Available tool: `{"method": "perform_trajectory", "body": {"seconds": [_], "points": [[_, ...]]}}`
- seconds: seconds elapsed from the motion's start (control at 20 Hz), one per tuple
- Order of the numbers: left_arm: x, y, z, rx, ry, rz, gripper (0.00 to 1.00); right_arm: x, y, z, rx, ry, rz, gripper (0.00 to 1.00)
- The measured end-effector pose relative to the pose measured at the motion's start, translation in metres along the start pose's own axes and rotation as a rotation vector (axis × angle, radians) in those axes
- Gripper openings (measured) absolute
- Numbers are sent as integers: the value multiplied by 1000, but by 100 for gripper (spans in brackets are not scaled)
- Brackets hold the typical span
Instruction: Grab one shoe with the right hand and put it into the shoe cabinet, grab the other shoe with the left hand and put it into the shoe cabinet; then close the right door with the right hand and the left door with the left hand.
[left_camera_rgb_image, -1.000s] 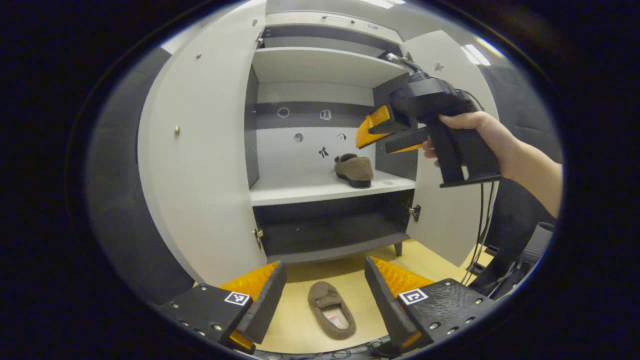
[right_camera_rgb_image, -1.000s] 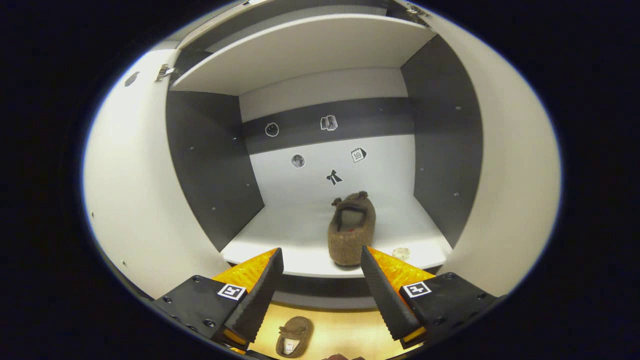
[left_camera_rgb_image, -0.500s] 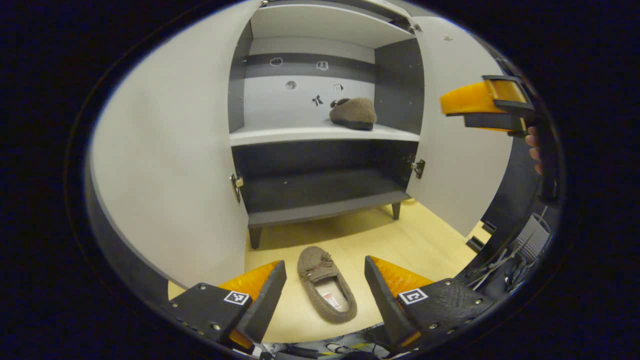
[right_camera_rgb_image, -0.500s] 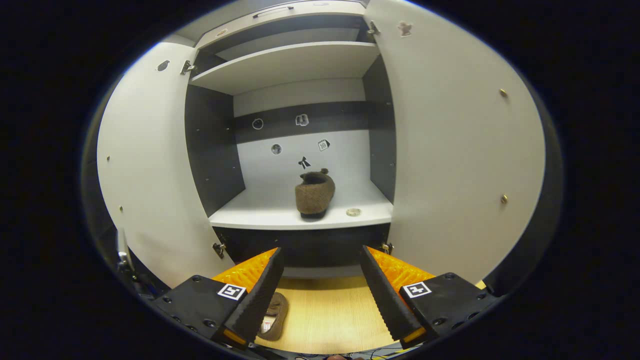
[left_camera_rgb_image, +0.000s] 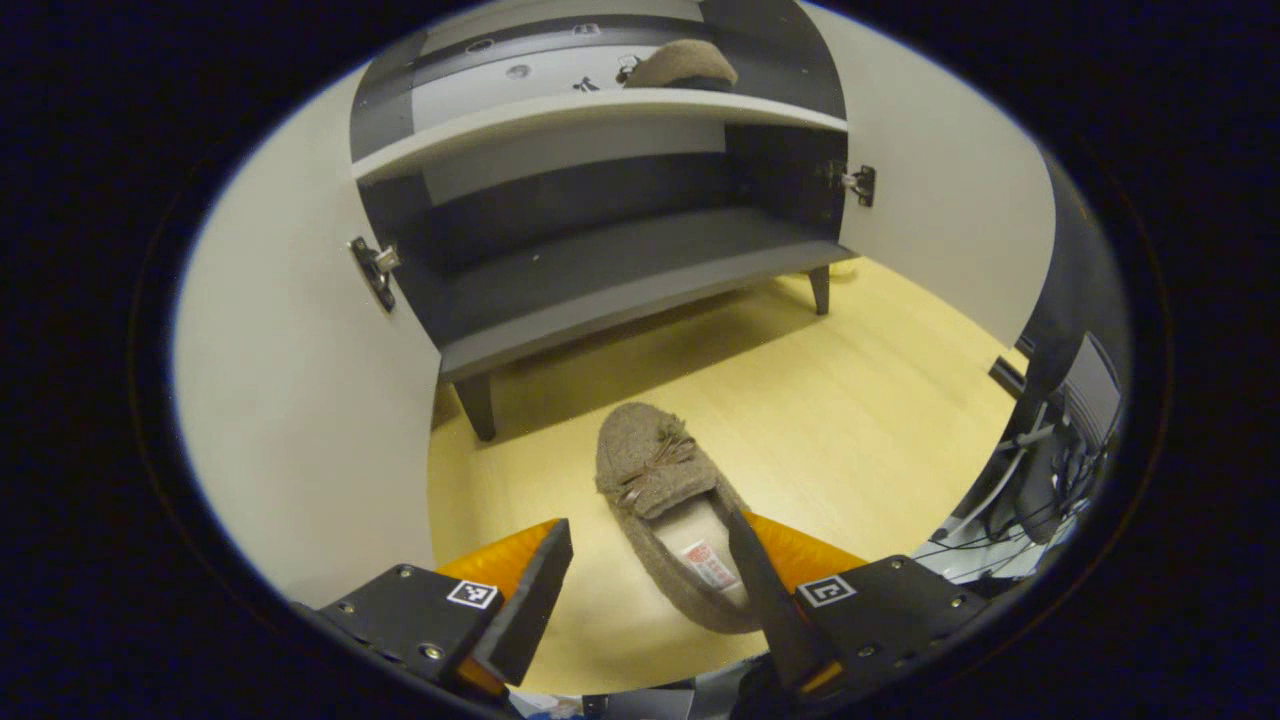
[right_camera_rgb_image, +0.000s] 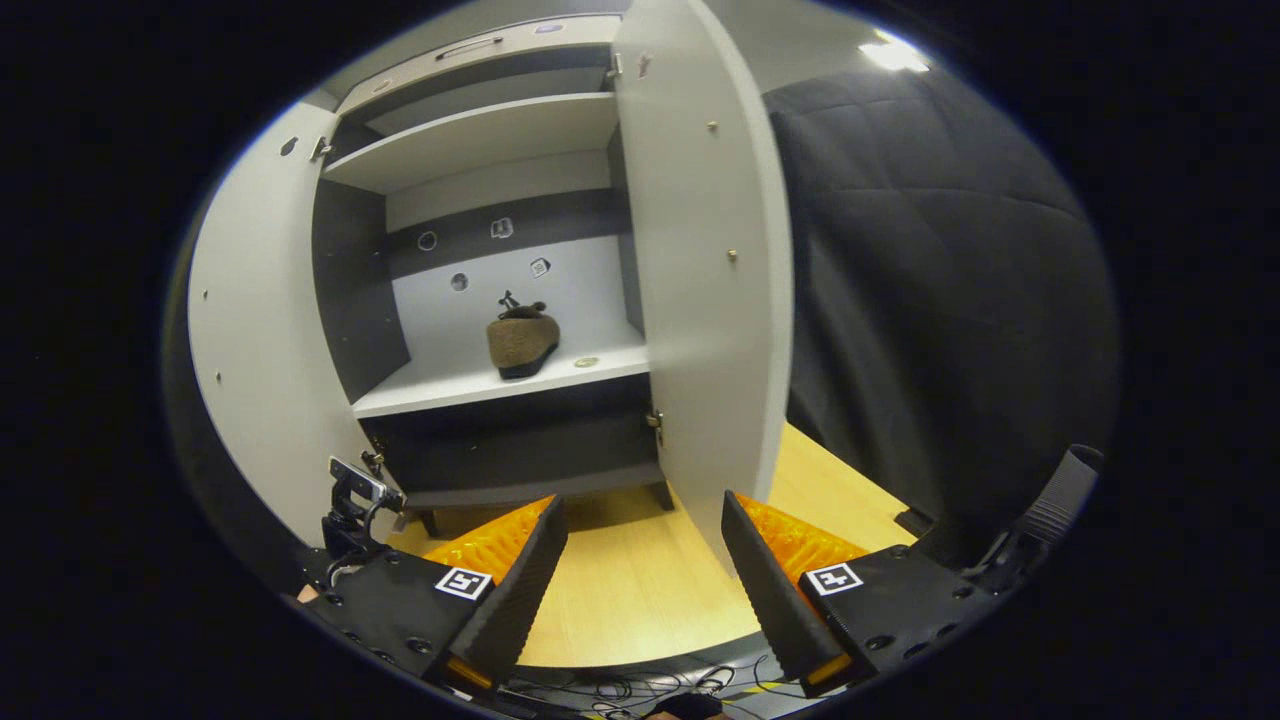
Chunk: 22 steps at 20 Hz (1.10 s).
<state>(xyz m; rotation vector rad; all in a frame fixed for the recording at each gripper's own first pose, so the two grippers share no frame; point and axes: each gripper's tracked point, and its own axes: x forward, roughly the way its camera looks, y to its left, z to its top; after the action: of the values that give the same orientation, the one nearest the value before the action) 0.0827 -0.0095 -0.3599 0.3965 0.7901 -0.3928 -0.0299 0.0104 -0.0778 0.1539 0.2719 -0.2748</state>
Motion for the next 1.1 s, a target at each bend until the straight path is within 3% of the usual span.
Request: {"method": "perform_trajectory", "body": {"seconds": [0.45, 0.5, 0.7, 0.8, 0.9, 0.95, 1.1], "points": [[58, 10, -32, -62, 127, -12, 92, -15, -63, -3, 5, 17, -159, 98], [61, 6, -33, -75, 134, -35, 99, -14, -68, -2, 5, 19, -170, 98], [71, 2, -30, -91, 145, -53, 57, -18, -91, 14, 8, -39, -230, 98], [67, 2, -26, -104, 146, -60, 57, -19, -99, 22, 10, -61, -252, 98], [75, 1, -31, -120, 158, -57, 43, -13, -102, 24, 11, -55, -263, 98], [79, 12, -31, -111, 152, -10, 43, -12, -107, 26, 10, -52, -271, 98], [85, 18, -26, -145, 162, 38, 4, -13, -119, 28, 31, -57, -300, 98]]}}
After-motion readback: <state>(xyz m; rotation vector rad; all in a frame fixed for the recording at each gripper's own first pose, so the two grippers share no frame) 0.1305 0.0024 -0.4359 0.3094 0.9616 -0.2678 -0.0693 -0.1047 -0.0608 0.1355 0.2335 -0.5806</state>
